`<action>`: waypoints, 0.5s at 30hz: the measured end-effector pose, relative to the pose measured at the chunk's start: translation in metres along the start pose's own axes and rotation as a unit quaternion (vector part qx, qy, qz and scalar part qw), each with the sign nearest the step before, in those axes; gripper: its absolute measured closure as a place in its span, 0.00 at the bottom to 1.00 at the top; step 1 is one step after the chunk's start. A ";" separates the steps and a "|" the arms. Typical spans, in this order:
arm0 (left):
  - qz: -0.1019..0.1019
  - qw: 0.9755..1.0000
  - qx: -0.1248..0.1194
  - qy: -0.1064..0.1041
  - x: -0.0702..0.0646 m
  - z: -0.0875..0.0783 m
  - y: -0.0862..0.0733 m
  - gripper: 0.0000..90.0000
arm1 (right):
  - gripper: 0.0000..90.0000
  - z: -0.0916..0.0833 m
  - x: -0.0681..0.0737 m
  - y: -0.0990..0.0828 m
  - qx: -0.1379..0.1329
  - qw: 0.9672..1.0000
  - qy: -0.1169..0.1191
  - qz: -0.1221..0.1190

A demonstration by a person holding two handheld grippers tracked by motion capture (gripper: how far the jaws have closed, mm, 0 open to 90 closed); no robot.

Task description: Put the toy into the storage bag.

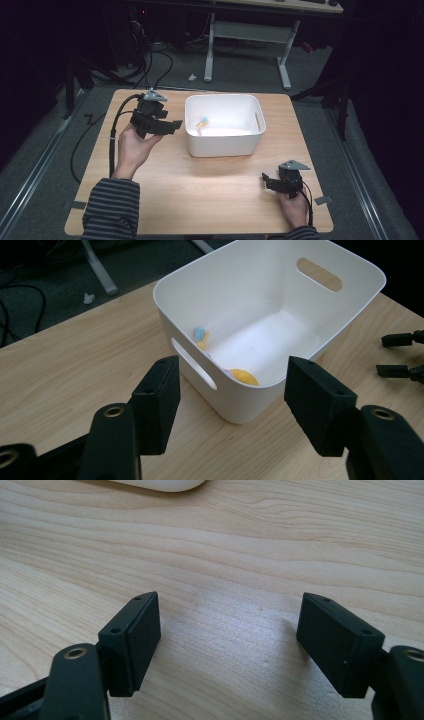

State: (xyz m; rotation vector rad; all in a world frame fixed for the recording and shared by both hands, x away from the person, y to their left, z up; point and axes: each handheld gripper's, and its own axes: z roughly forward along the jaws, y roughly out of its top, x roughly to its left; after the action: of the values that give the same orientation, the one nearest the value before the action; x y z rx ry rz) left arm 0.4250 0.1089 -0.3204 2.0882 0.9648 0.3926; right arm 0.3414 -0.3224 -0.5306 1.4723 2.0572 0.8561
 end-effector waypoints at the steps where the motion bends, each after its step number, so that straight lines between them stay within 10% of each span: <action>1: -0.001 1.000 -0.003 0.002 0.000 -0.002 -0.001 0.44 | 0.29 0.000 0.000 0.000 0.000 1.000 0.000 0.000; 15: -0.007 0.999 -0.035 0.004 0.001 -0.026 -0.025 0.44 | 0.29 0.000 0.000 0.000 0.000 1.000 0.001 -0.001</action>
State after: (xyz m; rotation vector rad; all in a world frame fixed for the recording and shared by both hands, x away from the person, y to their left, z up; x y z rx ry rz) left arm 0.3987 0.1336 -0.3232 2.0176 0.9559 0.4212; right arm 0.3408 -0.3226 -0.5307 1.4695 2.0589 0.8576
